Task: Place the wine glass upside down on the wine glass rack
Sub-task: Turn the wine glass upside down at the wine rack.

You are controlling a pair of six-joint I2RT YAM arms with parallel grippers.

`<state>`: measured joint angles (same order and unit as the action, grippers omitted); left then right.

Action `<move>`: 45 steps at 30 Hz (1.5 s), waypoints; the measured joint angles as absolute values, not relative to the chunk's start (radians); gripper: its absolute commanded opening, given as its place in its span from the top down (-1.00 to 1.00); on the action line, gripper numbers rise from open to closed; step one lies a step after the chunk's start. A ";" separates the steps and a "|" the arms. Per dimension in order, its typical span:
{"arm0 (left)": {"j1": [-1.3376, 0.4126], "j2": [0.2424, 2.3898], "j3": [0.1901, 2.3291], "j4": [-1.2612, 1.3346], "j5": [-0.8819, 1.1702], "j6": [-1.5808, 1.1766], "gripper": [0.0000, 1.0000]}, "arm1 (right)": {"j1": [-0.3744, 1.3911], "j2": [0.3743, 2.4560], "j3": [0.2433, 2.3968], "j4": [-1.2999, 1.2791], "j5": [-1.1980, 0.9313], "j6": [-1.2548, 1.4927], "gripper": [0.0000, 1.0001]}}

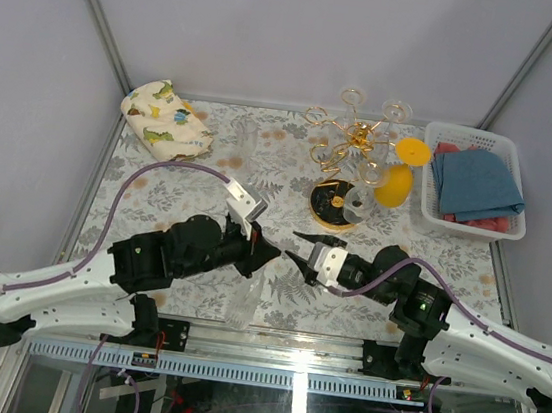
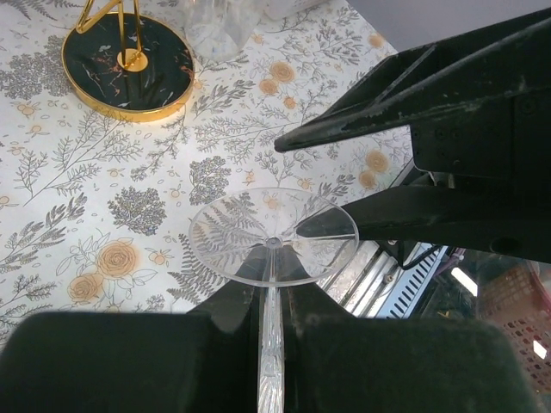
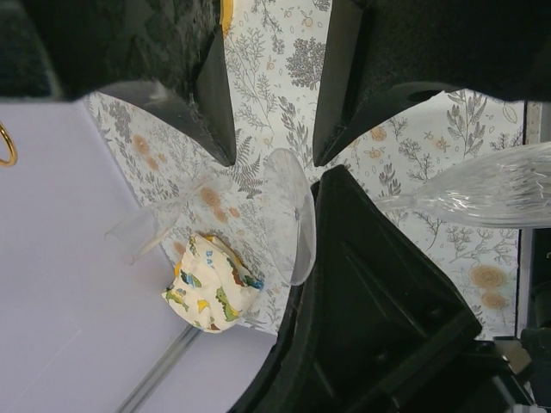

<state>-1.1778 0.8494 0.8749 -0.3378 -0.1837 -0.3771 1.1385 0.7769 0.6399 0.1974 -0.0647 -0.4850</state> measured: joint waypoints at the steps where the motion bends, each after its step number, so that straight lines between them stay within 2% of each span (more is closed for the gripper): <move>1: -1.178 0.854 0.875 -0.338 -0.182 -0.377 1.00 | 1.139 0.777 0.640 0.197 -0.069 -0.490 0.07; 6: -1.178 0.869 0.875 -0.337 -0.177 -0.385 1.00 | 1.139 0.777 0.640 0.200 -0.085 -0.509 0.13; 14: -1.178 0.888 0.875 -0.337 -0.160 -0.393 0.98 | 1.139 0.801 0.640 0.214 -0.118 -0.524 0.53; 21: -1.177 0.892 0.875 -0.336 -0.154 -0.417 0.80 | 1.139 0.812 0.640 0.207 -0.129 -0.541 0.99; 26: -1.177 0.888 0.875 -0.334 -0.152 -0.436 0.40 | 1.139 0.809 0.640 0.198 -0.134 -0.547 1.00; 30: -1.177 0.881 0.873 -0.329 -0.146 -0.449 0.26 | 1.139 0.804 0.640 0.183 -0.133 -0.550 1.00; 39: -1.177 0.856 0.873 -0.338 -0.146 -0.452 0.22 | 1.139 0.748 0.640 0.146 -0.112 -0.571 1.00; 45: -1.177 0.852 0.870 -0.345 -0.135 -0.453 0.35 | 1.139 0.732 0.640 0.143 -0.090 -0.577 1.00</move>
<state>-1.1774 0.8524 0.8703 -0.3454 -0.1352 -0.4530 1.1385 0.7322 0.6403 0.1432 -0.0898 -0.5766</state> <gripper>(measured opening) 0.353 0.017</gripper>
